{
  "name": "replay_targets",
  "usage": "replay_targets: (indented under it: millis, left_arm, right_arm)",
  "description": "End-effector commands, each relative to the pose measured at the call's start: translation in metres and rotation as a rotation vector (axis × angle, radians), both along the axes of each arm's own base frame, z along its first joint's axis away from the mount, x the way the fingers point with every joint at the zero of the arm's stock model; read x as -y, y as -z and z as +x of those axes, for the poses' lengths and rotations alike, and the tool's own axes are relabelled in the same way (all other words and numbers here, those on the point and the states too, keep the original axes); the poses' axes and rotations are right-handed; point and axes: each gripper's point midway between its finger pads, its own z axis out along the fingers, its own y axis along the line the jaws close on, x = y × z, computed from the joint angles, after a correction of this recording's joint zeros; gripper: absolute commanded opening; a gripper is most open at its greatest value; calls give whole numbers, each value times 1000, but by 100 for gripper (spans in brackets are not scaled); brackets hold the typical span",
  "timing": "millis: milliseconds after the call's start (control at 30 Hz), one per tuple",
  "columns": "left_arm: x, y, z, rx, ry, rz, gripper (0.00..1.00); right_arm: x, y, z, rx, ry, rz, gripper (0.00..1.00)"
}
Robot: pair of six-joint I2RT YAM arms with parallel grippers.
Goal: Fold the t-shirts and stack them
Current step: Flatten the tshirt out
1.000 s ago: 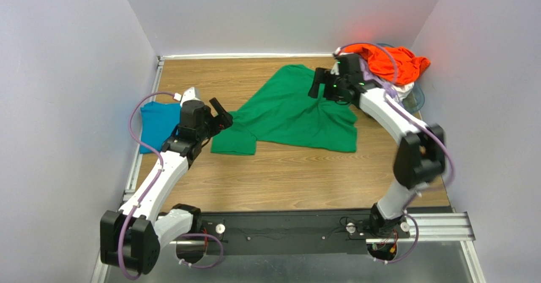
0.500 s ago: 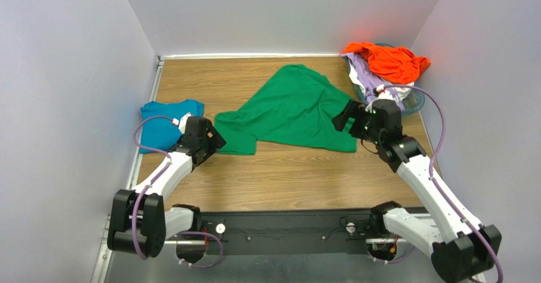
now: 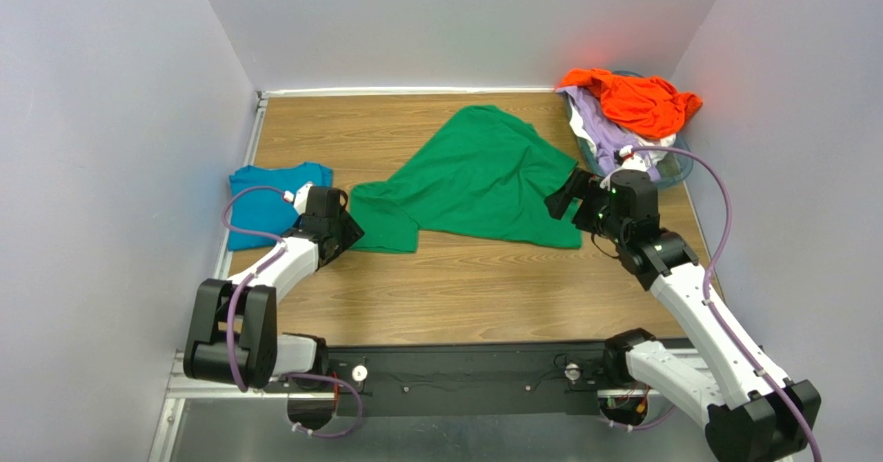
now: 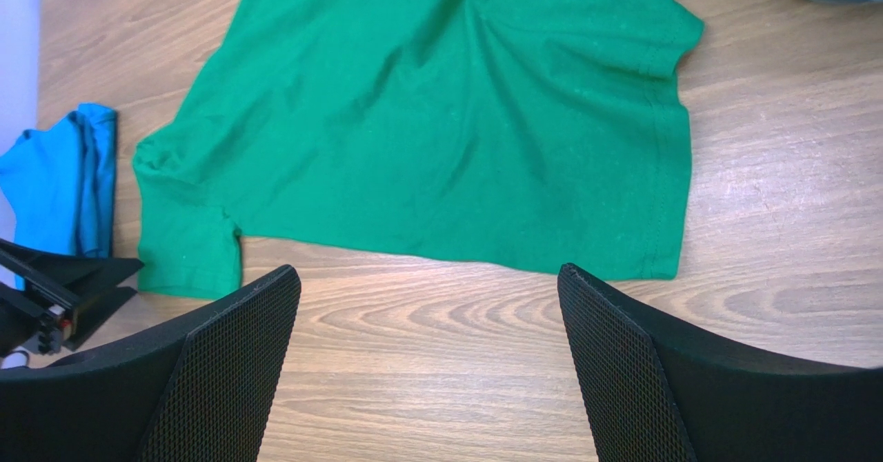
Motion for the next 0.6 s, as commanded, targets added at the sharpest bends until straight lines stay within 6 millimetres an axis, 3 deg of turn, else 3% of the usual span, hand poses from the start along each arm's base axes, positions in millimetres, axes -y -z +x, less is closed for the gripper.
replay_targets:
  millis: [0,233,267,333,400,567]
  left_arm:
    - [1,13,3,-40,27,10,66]
    - [17,31,1,-85,112,-43,37]
    - [17,33,-1,-90,115,-44,26]
    - [17,32,-1,-86,122,-44,17]
    - [18,30,-2,-77,134,-42,0]
    - [20,16,2,-29,159,-42,0]
  right_arm:
    - [6,13,2,-40,30,-36,100]
    - [12,21,4,-59,56,-65,100]
    - [13,22,4,-63,61,-72,100]
    - [13,24,5,-69,64,-75,100]
    - [15,28,5,-79,70,-82,100]
    - [17,38,5,-115,88,-89,100]
